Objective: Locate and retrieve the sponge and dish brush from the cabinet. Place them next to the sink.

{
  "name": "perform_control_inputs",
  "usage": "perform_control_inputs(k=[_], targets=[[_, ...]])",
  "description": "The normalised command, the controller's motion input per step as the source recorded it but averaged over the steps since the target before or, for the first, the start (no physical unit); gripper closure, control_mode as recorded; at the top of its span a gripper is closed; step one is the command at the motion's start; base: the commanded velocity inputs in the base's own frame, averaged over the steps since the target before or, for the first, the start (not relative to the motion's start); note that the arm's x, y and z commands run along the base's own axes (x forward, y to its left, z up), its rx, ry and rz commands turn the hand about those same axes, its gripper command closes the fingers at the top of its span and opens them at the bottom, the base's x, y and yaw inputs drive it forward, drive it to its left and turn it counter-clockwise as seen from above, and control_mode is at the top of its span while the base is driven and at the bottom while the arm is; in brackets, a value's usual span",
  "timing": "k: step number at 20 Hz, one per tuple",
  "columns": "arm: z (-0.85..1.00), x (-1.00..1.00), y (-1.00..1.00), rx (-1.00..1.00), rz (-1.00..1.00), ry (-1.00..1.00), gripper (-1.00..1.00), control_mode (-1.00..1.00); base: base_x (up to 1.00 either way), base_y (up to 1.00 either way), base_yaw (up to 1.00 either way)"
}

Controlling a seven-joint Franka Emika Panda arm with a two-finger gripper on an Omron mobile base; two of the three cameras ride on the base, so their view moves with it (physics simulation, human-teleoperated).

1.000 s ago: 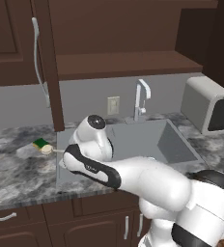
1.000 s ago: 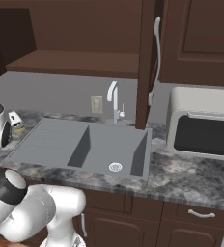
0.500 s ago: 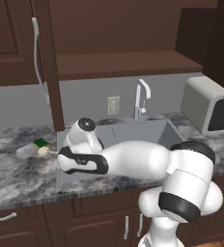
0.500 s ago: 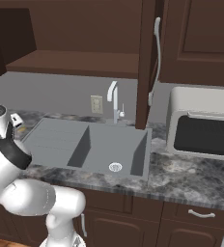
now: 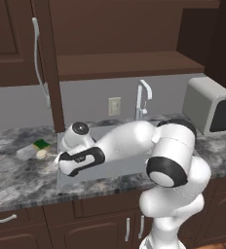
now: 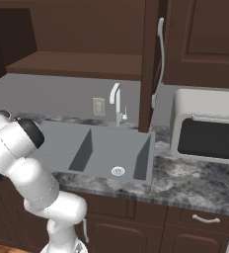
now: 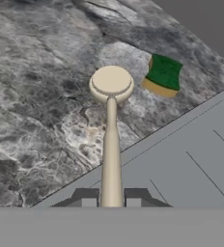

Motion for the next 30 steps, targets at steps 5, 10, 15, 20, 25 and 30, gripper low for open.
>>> perform_control_inputs(k=[5, 10, 15, 20, 25, 30], targets=[[-0.24, 0.33, 0.18, -0.02, 0.0, 0.0, 1.0, -1.0, 0.0, 0.0, 0.0], [-0.07, 0.26, 0.33, -0.05, -0.04, 0.04, 1.0, -1.0, 0.0, 0.0, 0.0], [-0.07, 0.2, 0.35, -0.07, -0.05, 0.04, 1.0, -1.0, 0.0, 0.0, 0.0], [-0.16, 0.27, 0.23, -0.05, -0.02, 0.01, 1.0, -1.0, 0.0, 0.0, 0.0], [-0.24, 0.28, 0.05, 0.0, 0.0, 0.0, 1.0, -1.0, 0.0, 0.0, 0.0], [-0.17, 0.31, 0.01, 0.0, 0.01, 0.0, 1.0, -1.0, 0.0, 0.0, 0.0]])
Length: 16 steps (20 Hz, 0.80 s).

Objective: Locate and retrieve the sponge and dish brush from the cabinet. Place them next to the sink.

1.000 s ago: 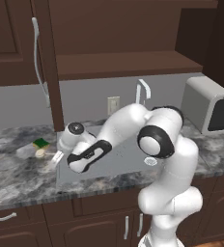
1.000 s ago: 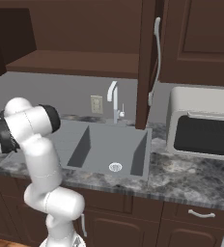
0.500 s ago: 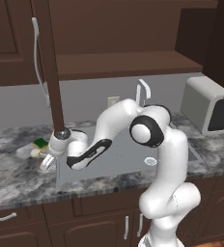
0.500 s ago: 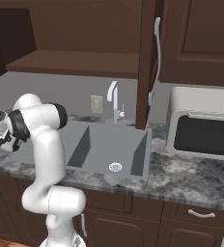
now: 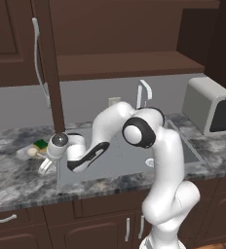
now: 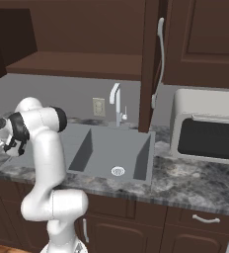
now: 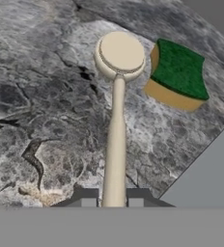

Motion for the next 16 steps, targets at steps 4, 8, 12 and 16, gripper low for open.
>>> perform_control_inputs(k=[4, 8, 12, 16], targets=[[0.0, 0.15, 0.08, 0.0, 0.0, 0.0, 1.0, -1.0, 0.0, 0.0, 0.0], [0.0, 0.12, 0.1, 0.0, 0.0, 0.0, -1.0, -1.0, 0.0, 0.0, 0.0], [0.0, 0.06, 0.08, 0.0, 0.0, 0.0, -1.0, -1.0, 0.0, 0.0, 0.0], [0.0, 0.0, 0.02, 0.0, 0.0, 0.0, -1.0, -1.0, 0.0, 0.0, 0.0]])
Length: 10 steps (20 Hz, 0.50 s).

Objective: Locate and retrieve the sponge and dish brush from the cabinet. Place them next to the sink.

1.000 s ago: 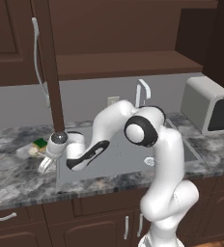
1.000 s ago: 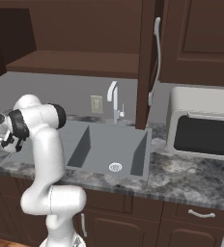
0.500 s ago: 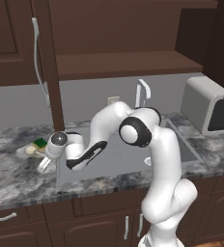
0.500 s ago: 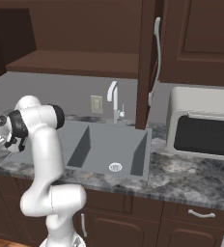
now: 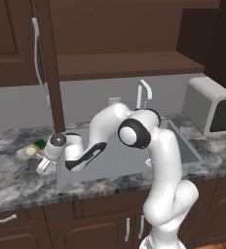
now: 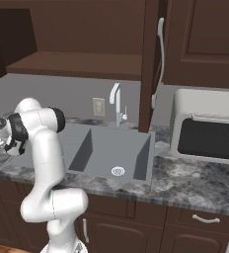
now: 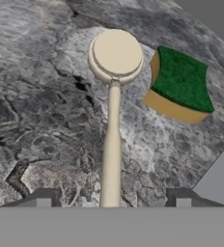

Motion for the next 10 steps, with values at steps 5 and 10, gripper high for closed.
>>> perform_control_inputs(k=[5, 10], targets=[[0.11, -0.05, 0.0, -0.01, 0.0, 0.01, -1.0, -1.0, 0.0, 0.0, 0.0], [0.58, -0.23, -0.02, 0.0, 0.0, 0.06, -1.0, -1.0, 0.0, 0.0, 0.0]])
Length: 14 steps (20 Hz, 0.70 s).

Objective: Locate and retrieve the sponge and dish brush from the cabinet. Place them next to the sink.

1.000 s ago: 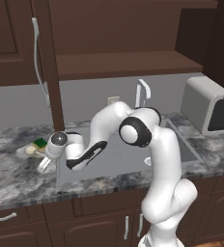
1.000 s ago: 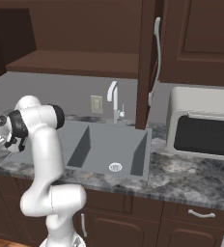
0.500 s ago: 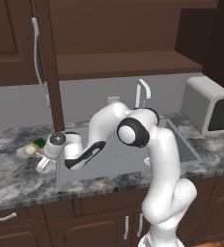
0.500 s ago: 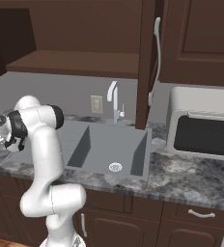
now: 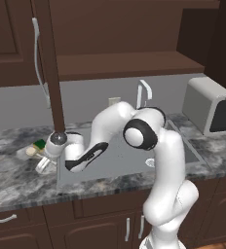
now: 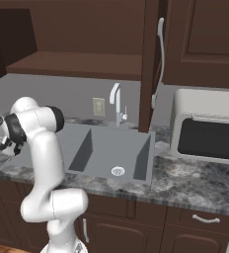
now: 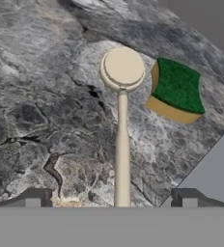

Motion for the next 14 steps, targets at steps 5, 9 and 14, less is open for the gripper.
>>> perform_control_inputs(k=[5, 9, 14], targets=[[0.4, -0.2, -0.39, 0.0, -0.01, 0.12, -1.0, -1.0, 0.0, 0.0, 0.0], [0.31, -0.27, -0.51, 0.0, -0.04, 0.1, -1.0, -1.0, 0.0, 0.0, 0.0], [0.49, -0.19, -0.42, -0.02, -0.04, 0.14, -1.0, -1.0, 0.0, 0.0, 0.0]])
